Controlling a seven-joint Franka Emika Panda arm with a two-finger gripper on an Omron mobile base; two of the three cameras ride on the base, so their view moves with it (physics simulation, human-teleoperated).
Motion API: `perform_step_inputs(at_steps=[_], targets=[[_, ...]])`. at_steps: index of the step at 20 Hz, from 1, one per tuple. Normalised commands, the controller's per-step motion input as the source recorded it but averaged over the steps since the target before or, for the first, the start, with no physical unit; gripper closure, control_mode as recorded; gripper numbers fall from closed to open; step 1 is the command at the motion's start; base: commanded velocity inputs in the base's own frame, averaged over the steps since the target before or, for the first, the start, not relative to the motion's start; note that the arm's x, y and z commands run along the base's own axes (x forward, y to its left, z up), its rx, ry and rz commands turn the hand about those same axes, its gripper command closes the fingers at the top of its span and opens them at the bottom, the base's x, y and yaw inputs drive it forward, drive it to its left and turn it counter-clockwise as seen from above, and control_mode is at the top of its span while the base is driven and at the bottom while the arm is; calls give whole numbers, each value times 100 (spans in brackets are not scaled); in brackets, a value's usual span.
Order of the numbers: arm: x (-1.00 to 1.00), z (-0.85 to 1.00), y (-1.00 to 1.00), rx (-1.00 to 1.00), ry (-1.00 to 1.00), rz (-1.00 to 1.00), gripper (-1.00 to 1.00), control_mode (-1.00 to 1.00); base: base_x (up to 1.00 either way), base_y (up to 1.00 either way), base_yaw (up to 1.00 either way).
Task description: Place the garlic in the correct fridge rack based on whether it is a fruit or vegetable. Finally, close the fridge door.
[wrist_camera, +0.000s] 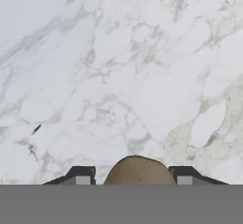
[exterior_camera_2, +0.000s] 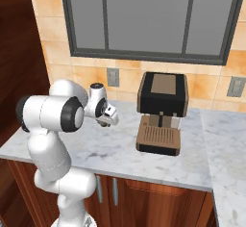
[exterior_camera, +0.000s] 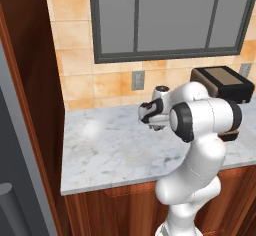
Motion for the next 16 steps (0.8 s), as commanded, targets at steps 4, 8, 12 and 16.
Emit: perform_step_inputs(at_steps=[4, 8, 12, 16], targets=[[-11, 62, 26, -4, -13, 0, 100, -100, 0, 0, 0], [-29, 72, 13, -1, -15, 1, 100, -100, 0, 0, 0], [-48, 69, 10, 0, -4, 0, 100, -100, 0, 0, 0], [-62, 75, 2, 0, 0, 0, 100, -100, 0, 0, 0]])
